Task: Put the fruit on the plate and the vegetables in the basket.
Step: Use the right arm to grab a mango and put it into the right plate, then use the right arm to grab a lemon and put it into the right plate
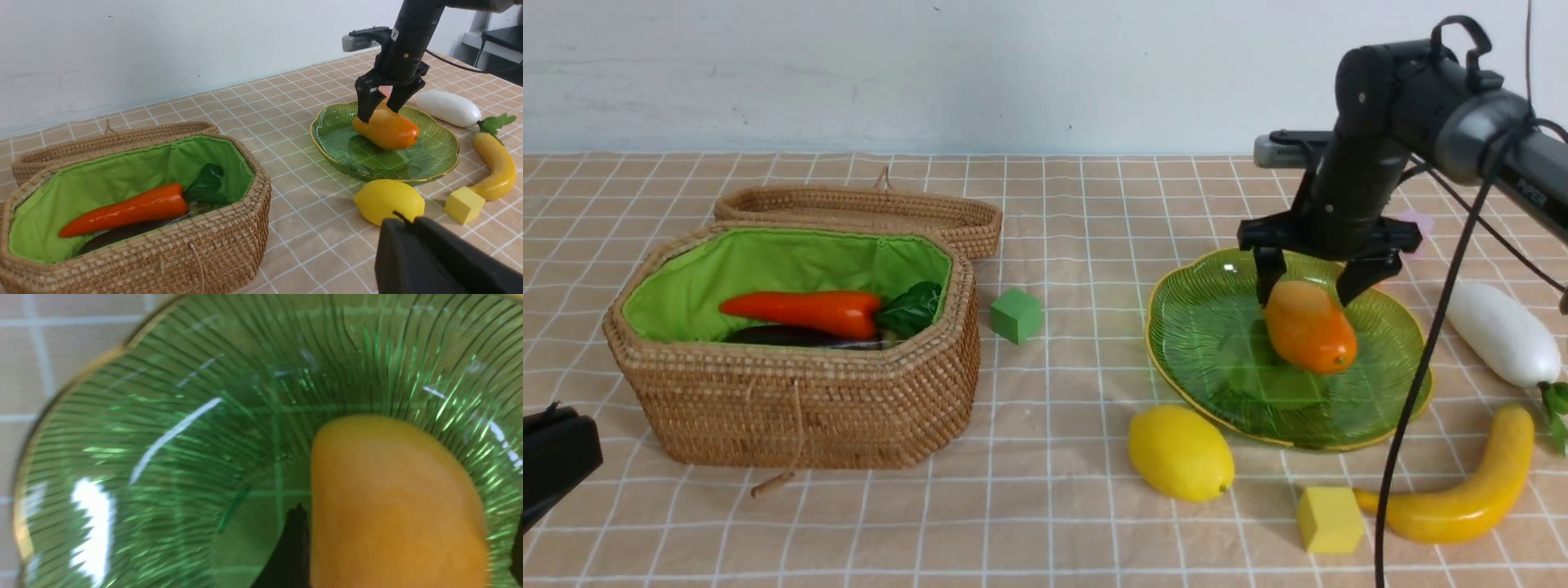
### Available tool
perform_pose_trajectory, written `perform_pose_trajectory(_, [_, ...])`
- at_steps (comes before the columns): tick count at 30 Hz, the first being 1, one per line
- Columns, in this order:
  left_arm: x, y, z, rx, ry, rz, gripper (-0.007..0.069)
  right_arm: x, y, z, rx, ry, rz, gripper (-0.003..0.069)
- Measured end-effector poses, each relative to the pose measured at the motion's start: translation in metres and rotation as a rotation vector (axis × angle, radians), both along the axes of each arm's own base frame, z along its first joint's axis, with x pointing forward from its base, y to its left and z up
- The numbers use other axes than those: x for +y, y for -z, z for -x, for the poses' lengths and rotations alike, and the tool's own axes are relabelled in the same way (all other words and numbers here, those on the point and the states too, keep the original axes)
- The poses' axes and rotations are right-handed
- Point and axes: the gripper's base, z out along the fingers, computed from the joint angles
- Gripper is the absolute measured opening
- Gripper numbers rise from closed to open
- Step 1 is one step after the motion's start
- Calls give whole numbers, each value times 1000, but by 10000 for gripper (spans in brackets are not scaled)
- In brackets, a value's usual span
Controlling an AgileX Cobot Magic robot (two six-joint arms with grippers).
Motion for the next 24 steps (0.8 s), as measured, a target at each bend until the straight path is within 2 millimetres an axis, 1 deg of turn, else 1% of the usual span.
perform_pose_trajectory(2, [0,0,0,-1,0,-2,18,7,-23,11,-35,-35,-22,640])
perform_pose_trajectory(3, [0,0,0,-1,0,-3,18,14,-37,21,-50,-61,-35,615])
perform_pose_trajectory(4, [0,0,0,-1,0,-3,18,14,-42,23,-59,-65,-37,615])
perform_pose_trajectory(5, [0,0,0,-1,0,-3,18,21,-47,33,-54,-95,-39,591])
perform_pose_trajectory(6, [0,0,0,-1,0,-3,18,28,-59,47,-60,-136,-42,568])
perform_pose_trajectory(7, [0,0,0,-1,0,-3,18,37,-58,60,-36,-172,-40,547])
perform_pose_trajectory(8, [0,0,0,-1,0,-3,18,50,-57,81,-1,-229,-35,526])
perform_pose_trajectory(10, [0,0,0,-1,0,-3,19,66,-51,105,40,-289,-32,517])
perform_pose_trajectory(12, [0,0,0,-1,0,-3,19,79,-33,123,66,-336,-24,522])
perform_pose_trajectory(14, [0,0,0,-1,0,-3,19,90,-13,134,74,-366,-19,554])
perform_pose_trajectory(15, [0,0,0,-1,0,-3,19,91,-11,134,68,-367,-20,558])
perform_pose_trajectory(16, [0,0,0,0,1,-4,19,95,-2,137,67,-375,-19,588])
perform_pose_trajectory(17, [0,1,0,4,3,-6,19,97,2,138,56,-380,-18,613])
perform_pose_trajectory(20, [0,1,0,12,6,-9,19,100,6,136,25,-380,-25,654])
perform_pose_trajectory(24, [0,1,1,14,7,-10,22,103,16,128,-5,-374,-31,670])
